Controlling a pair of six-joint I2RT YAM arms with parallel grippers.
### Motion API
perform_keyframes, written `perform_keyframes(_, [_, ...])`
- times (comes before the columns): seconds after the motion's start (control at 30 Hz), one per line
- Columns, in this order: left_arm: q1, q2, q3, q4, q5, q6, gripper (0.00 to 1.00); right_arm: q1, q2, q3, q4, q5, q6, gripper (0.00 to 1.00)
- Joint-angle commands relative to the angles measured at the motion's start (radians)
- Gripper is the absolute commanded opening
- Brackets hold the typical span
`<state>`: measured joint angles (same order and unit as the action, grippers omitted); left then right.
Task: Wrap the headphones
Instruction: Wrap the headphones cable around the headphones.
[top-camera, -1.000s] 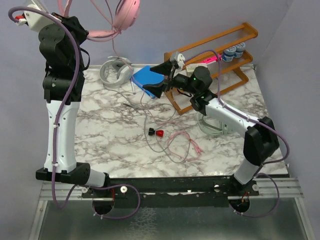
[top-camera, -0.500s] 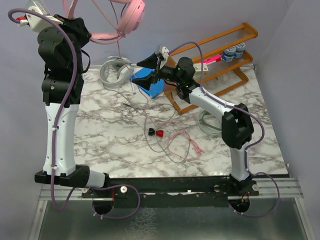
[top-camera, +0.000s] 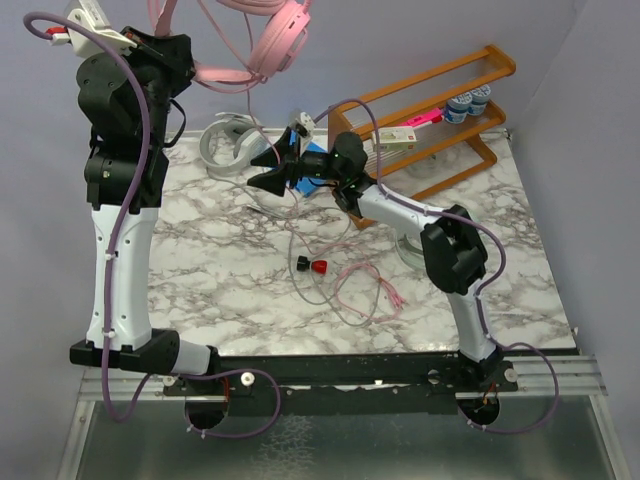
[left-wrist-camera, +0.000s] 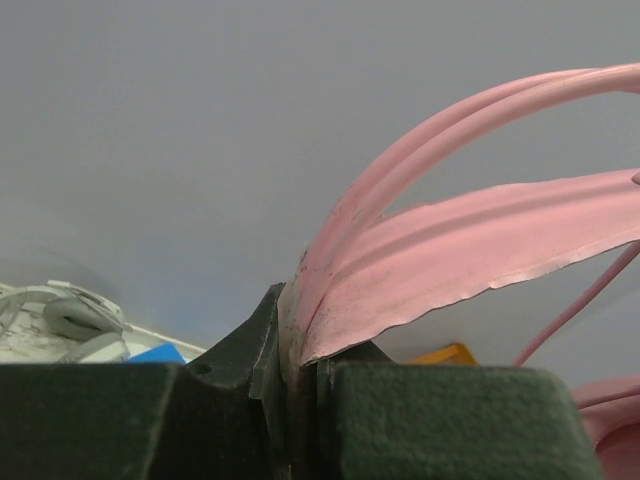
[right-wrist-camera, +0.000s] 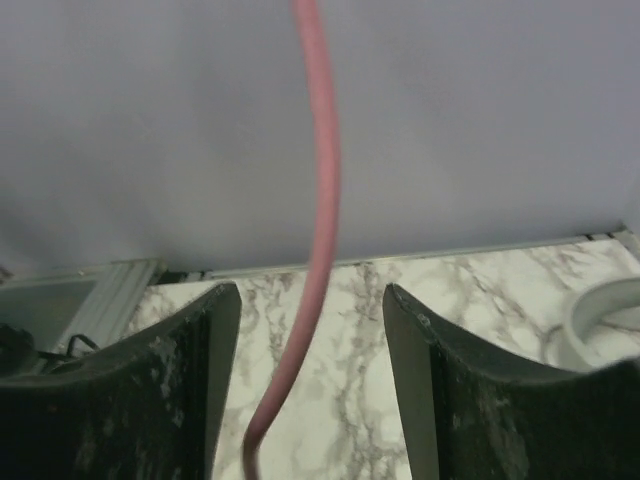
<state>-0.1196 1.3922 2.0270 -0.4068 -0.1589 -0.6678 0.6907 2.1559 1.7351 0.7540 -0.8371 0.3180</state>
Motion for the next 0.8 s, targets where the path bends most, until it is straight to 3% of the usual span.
perform_keyframes(0.0, [0.003, -0.005, 0.036, 0.056, 0.059, -0.058, 0.0, 0.001, 0.026, 0.0, 0.105, -0.051, 0.086, 0.56])
perform_keyframes(0.13, [0.003, -0.004, 0.036, 0.05, 0.051, -0.037, 0.0, 0.011, -0.011, -0.055, 0.13, -0.079, 0.102, 0.3])
perform_keyframes(0.27, [0.003, 0.004, 0.045, 0.038, 0.005, 0.002, 0.0, 0.018, -0.113, -0.227, 0.198, -0.087, 0.111, 0.09])
perform_keyframes(0.43, [0.003, 0.03, 0.067, 0.032, -0.029, 0.035, 0.0, 0.045, -0.285, -0.42, 0.206, -0.093, 0.069, 0.08])
perform_keyframes(0.53, [0.003, 0.052, 0.075, 0.03, -0.025, 0.04, 0.0, 0.08, -0.377, -0.504, 0.137, -0.082, 0.003, 0.08])
perform_keyframes(0.6, [0.003, 0.066, 0.073, 0.029, -0.016, 0.044, 0.0, 0.11, -0.438, -0.555, 0.09, -0.065, -0.036, 0.01])
perform_keyframes(0.77, [0.002, 0.086, 0.045, 0.026, -0.034, 0.059, 0.0, 0.195, -0.564, -0.621, -0.067, -0.029, -0.136, 0.03])
